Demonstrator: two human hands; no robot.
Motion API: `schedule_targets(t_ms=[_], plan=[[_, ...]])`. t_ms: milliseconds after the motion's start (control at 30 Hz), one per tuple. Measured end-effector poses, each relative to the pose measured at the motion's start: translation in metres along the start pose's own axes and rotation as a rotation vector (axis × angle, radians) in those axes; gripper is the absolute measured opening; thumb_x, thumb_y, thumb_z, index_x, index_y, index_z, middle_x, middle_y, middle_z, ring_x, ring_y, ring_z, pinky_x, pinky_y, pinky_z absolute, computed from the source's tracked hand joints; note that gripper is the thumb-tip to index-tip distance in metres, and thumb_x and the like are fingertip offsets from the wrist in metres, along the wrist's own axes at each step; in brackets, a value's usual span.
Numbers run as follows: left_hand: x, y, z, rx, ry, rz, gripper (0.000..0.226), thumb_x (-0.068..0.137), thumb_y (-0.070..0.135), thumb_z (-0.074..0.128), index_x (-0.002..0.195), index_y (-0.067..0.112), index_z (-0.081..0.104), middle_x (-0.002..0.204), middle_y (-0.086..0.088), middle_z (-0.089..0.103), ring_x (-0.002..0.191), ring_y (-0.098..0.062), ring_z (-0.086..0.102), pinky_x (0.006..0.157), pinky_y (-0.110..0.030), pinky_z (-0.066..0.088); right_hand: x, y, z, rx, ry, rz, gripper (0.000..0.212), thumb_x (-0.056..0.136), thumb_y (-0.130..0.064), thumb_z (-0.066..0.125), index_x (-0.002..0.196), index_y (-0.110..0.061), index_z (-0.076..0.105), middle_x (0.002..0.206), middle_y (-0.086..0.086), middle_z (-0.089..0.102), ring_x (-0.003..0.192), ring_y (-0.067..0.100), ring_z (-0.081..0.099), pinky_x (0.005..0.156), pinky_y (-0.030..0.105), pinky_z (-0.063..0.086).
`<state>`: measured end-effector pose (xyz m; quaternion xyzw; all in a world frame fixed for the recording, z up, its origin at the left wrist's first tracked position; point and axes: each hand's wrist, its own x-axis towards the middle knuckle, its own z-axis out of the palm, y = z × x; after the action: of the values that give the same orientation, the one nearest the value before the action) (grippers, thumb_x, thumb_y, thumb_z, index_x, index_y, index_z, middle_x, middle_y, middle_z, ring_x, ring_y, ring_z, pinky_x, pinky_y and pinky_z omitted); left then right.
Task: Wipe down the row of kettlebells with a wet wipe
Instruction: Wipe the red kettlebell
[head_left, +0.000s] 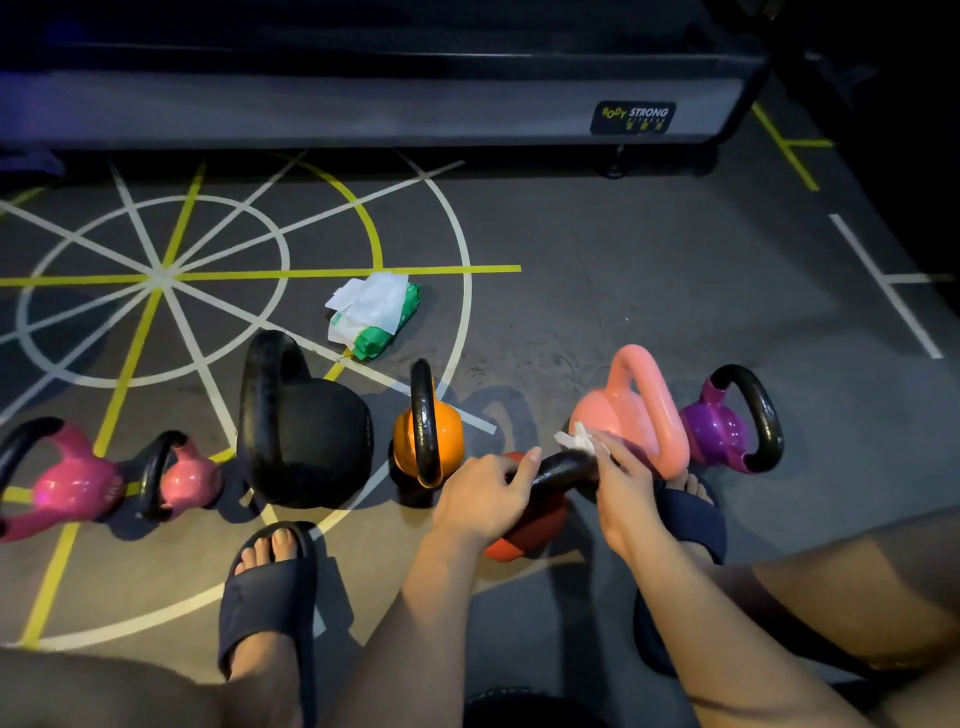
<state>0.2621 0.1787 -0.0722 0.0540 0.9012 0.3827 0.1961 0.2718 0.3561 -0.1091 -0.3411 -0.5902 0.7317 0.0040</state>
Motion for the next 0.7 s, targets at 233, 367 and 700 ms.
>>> schedule_targets(t_ms=[233,367,700], plan=[[0.001,-0.003,0.001,-0.007,0.037,-0.007,0.061,0.1,0.065,0.035,0.054,0.028,0.053,0.066,-0.003,0.062,0.076,-0.029,0.061,0.065,-0.035,0.037,-0.007,0.006,0.005,0.054,0.128,0.101,0.025,0.094,-0.008,0.067,0.118,-0.004,0.071,0.089,0.004,0.072,0.083,0.013,0.068,0.088,0.03,0.054],[0.001,-0.006,0.001,-0.002,0.044,-0.013,0.064,0.1,0.065,0.035,0.056,0.022,0.054,0.066,-0.005,0.063,0.076,-0.029,0.062,0.064,-0.037,0.04,-0.017,-0.015,0.006,-0.215,0.01,-0.133,0.025,0.095,-0.007,0.059,0.103,-0.021,0.079,0.106,-0.003,0.076,0.11,0.019,0.068,0.101,0.037,0.051],[-0.005,0.005,0.0,0.011,0.04,-0.034,0.055,0.106,0.05,0.033,0.06,0.023,0.047,0.091,-0.014,0.07,0.094,-0.035,0.062,0.08,-0.04,0.042,-0.021,-0.021,0.004,-0.52,0.186,-0.185,0.03,0.091,-0.015,0.057,0.115,-0.023,0.074,0.113,-0.006,0.073,0.108,0.018,0.066,0.1,0.039,0.051]])
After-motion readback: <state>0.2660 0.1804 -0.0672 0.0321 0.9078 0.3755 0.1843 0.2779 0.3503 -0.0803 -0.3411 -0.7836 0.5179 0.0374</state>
